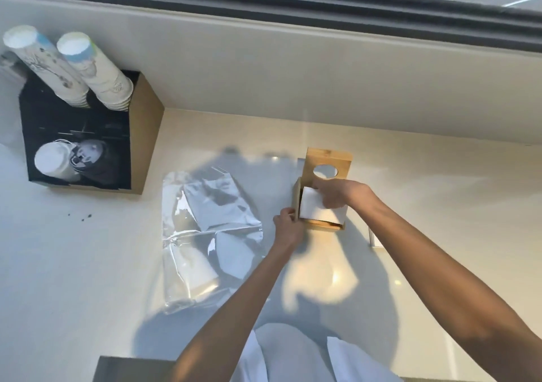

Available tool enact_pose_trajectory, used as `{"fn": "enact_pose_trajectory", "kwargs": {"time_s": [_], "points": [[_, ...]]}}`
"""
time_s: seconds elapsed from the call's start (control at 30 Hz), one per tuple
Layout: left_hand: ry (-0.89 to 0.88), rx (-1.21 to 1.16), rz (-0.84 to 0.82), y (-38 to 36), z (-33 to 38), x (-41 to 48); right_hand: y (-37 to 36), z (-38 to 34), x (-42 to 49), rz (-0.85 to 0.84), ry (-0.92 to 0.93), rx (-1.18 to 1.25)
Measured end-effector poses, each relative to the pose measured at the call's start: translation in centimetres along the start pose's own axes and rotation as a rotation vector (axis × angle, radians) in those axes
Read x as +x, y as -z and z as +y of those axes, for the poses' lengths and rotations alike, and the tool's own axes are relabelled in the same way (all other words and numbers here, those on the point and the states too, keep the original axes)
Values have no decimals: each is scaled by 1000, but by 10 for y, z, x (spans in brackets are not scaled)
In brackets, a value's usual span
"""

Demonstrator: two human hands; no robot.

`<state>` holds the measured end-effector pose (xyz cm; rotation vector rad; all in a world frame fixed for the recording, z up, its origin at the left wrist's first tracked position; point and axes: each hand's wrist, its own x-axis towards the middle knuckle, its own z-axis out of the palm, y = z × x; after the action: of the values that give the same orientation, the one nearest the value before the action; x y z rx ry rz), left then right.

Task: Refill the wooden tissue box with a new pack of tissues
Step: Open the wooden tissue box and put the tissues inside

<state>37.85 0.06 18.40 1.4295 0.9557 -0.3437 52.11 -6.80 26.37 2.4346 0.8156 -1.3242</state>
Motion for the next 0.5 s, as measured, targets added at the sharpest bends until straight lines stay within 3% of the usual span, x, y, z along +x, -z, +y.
{"fn": "enact_pose_trajectory", "kwargs": {"time_s": [0.1,0.4,0.5], "points": [[1,1,18,-2,0,-2,-13,-6,5,69,-18,23],[15,-3,14,-11,-13,-9,-43,-21,21,27,-92,91],[3,-23,19,-15,-16,-11,-52,-24,30,83,-132,123]]}}
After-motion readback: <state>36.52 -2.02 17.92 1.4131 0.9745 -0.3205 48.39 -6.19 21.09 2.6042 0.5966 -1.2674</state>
